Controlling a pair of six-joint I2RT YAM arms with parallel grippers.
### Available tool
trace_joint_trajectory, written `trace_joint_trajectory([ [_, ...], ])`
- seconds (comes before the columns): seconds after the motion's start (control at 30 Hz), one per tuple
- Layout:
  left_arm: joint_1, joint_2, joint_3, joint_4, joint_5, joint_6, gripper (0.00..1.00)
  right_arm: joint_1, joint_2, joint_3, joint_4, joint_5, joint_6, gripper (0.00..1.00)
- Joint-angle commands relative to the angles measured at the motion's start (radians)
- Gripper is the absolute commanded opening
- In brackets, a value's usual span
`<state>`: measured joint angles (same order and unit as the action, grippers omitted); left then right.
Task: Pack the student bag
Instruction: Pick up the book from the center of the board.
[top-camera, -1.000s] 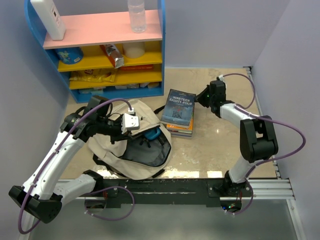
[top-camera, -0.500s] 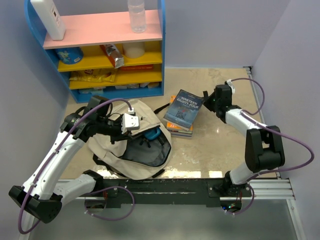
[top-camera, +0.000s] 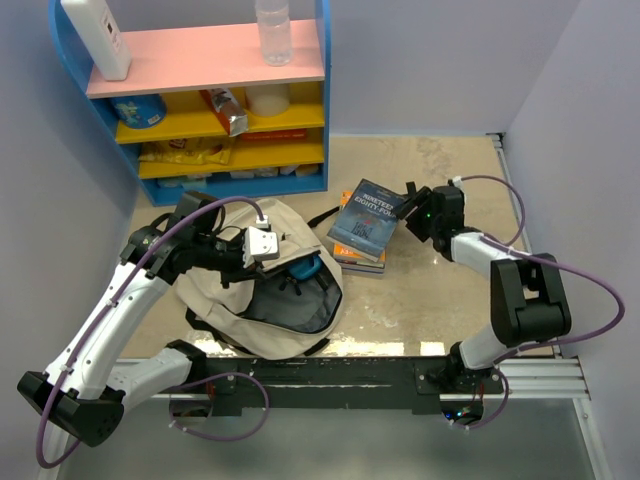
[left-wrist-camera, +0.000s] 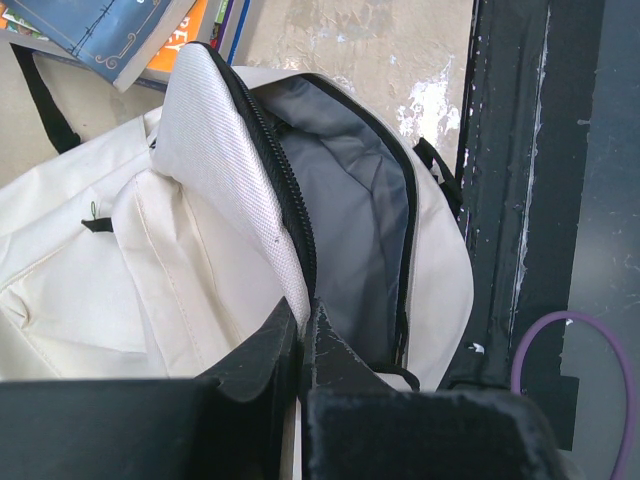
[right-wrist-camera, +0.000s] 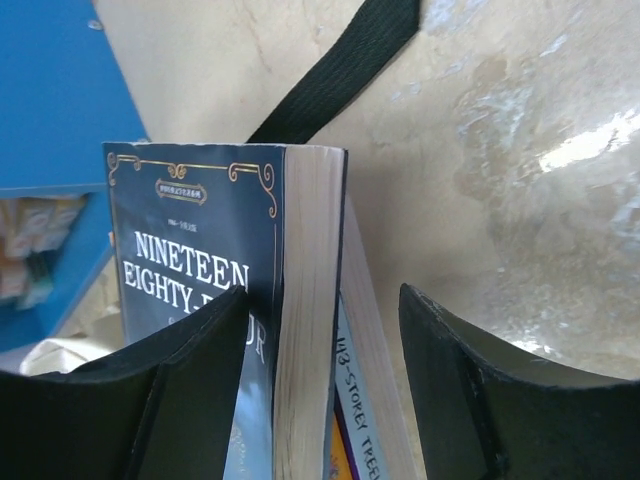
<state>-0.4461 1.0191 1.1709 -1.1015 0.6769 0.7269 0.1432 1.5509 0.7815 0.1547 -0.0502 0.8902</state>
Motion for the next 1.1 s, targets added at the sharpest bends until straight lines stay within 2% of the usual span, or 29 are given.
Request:
trace_joint_trajectory([
  [0.0,-0.005,-0.008,0.032,0.012,0.055,0.02,0.0,-0.001,0.012,-0.045,0.143,-0.074,0.062,0.64],
  [0.13,-0.006,-0.007,0.036,0.011,0.056,0.02,0.0,-0.001,0.077,-0.06,0.235,-0.1,0.13,0.63],
  [0.27,-0.006,-0.011,0.032,0.009,0.056,0.019,0.0,-0.001,0.121,-0.099,0.356,-0.109,0.176,0.58],
  [0.43,-0.006,-0.01,0.032,0.008,0.052,0.02,0.0,0.001,0.065,-0.14,0.384,-0.056,0.168,0.39],
  [0.63,-0.006,-0.005,0.032,0.015,0.058,0.017,0.0,-0.001,-0.05,-0.133,0.266,0.013,0.118,0.15],
  [0.73,-0.006,-0.001,0.038,0.011,0.059,0.017,0.0,0.001,-0.107,-0.125,0.227,0.03,0.096,0.08],
  [0.9,-0.006,-0.001,0.041,0.009,0.056,0.019,0.0,-0.001,-0.227,-0.11,0.143,0.004,0.072,0.04],
  [1.07,-0.006,0.001,0.038,0.012,0.055,0.019,0.0,0.001,-0.415,-0.145,0.026,-0.135,0.117,0.0],
])
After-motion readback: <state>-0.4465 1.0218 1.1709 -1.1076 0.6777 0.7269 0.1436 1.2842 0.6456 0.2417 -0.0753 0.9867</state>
